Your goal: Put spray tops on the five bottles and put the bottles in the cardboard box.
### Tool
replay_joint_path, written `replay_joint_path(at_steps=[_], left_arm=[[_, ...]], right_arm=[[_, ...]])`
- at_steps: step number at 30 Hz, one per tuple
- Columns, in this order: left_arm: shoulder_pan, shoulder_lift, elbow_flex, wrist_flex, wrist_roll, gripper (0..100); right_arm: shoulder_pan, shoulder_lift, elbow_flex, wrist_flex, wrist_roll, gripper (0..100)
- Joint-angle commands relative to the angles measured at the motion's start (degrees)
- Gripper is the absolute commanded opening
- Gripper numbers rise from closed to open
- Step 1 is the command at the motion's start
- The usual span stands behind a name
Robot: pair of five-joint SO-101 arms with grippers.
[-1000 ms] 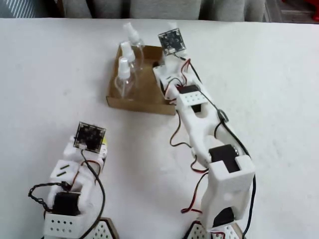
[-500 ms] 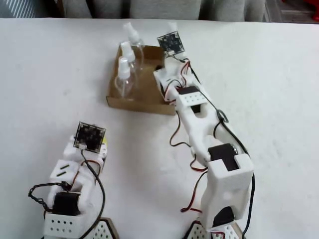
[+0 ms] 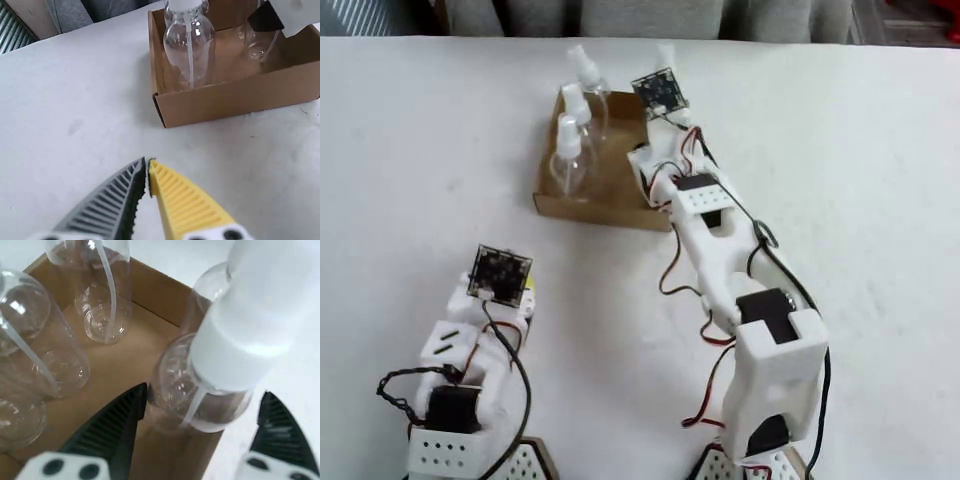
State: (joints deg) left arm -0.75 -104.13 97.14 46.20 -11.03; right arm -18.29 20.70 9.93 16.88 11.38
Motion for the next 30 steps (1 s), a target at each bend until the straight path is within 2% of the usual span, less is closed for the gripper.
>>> replay_joint_path(at_steps=[1,27,30], left_arm=[[-0.4,-0.7,-0.2,-1.9,-0.4,2],[-0.4,-0.7,-0.2,-1.9,-0.6,2],[-0.4,-0.7,-0.2,-1.9,-0.6,2]], right_arm=[[-0.8,-4.8,-1.5,1.5,0.4,35.0],[-0.9,-7.6,-2.4,1.5,0.0,35.3],[-0.9,-9.5,-2.7,4.3,-0.1,35.3]])
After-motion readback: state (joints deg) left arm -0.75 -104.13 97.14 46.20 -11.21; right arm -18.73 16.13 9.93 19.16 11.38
